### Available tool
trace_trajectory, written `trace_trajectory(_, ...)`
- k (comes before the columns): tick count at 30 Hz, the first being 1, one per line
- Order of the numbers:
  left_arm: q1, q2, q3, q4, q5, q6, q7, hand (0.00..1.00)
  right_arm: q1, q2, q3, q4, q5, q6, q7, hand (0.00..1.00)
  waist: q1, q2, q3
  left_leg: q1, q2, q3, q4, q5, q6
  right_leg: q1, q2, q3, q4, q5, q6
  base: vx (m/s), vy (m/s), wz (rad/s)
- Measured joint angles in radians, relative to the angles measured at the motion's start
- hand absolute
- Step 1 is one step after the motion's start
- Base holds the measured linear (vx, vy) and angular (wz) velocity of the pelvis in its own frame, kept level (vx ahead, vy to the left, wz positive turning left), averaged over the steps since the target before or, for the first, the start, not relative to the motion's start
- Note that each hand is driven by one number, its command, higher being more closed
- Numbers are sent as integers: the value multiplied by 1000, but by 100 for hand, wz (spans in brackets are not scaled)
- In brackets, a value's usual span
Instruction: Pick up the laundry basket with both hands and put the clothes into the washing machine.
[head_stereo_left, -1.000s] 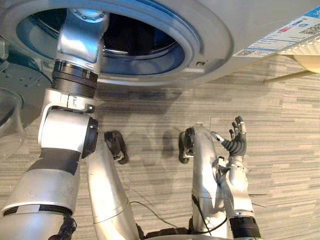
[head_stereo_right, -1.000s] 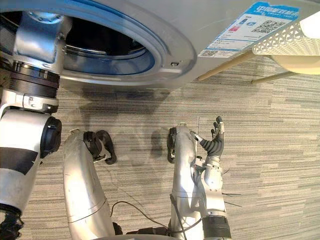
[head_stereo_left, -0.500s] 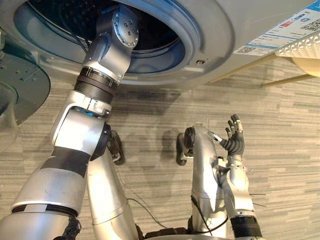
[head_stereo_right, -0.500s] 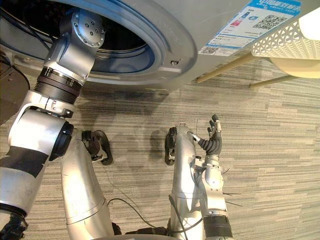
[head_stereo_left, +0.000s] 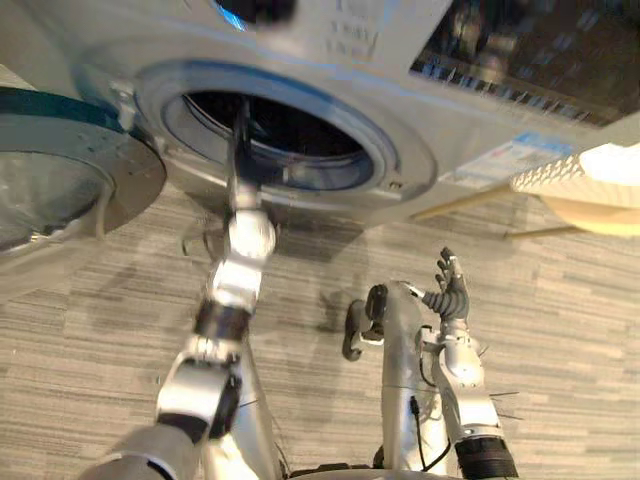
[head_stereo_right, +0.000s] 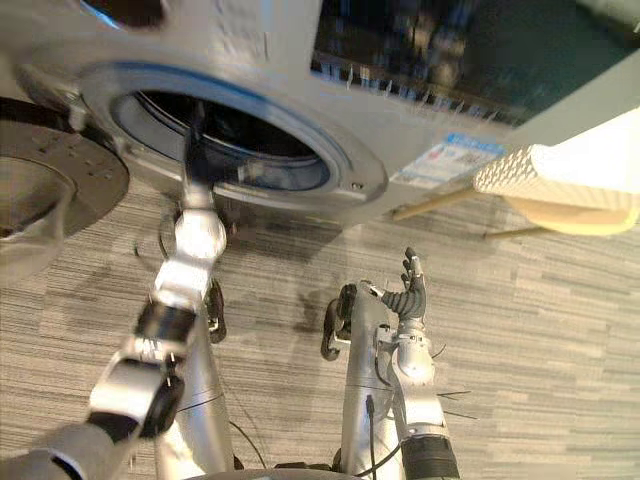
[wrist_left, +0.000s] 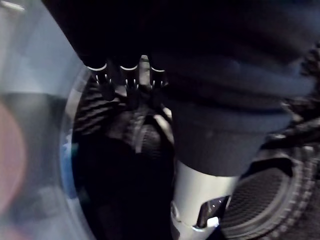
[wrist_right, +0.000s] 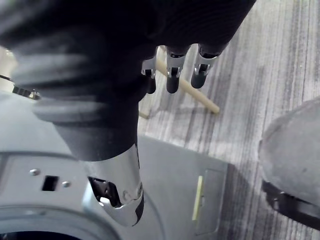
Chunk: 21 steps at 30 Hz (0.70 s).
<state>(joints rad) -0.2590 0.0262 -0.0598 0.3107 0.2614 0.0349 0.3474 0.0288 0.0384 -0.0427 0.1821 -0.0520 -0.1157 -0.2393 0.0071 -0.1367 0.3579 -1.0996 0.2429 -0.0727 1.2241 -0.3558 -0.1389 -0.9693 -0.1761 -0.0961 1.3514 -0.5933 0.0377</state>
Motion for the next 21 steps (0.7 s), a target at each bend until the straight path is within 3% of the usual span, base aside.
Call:
trace_trajectory(4,297,-42,12,15,-25,-35,-46,0,72,-6,0,136,-1,18,10,0,21,31,-67,322,-8,57,-292,63,-2,313,1,-44,-294,71,9,257,-43,12)
trace_trajectory(9,398,-43,37,181,-60,-47,-121,0,98,-26,-32,348,-10,59,40,0,35,84,-134,617,-16,141,-606,151,17,596,12,-70,-642,203,39,174,66,-5)
trace_trajectory(14,386,-20,102,392,-96,-64,-153,0,76,-37,-69,557,-9,61,49,0,33,102,-242,798,-45,209,-881,252,35,767,22,-67,-973,351,68,145,103,-17)
trace_trajectory(17,363,17,110,462,-113,-68,-173,0,39,-69,-114,679,3,62,51,0,29,106,-251,891,-70,246,-1000,297,44,851,20,-47,-1114,426,84,96,83,-25)
trace_trajectory(21,336,66,111,523,-114,-78,-173,0,-4,-101,-149,743,14,63,56,0,14,108,-249,925,-78,322,-1036,306,56,834,27,21,-1154,491,101,-2,66,-51)
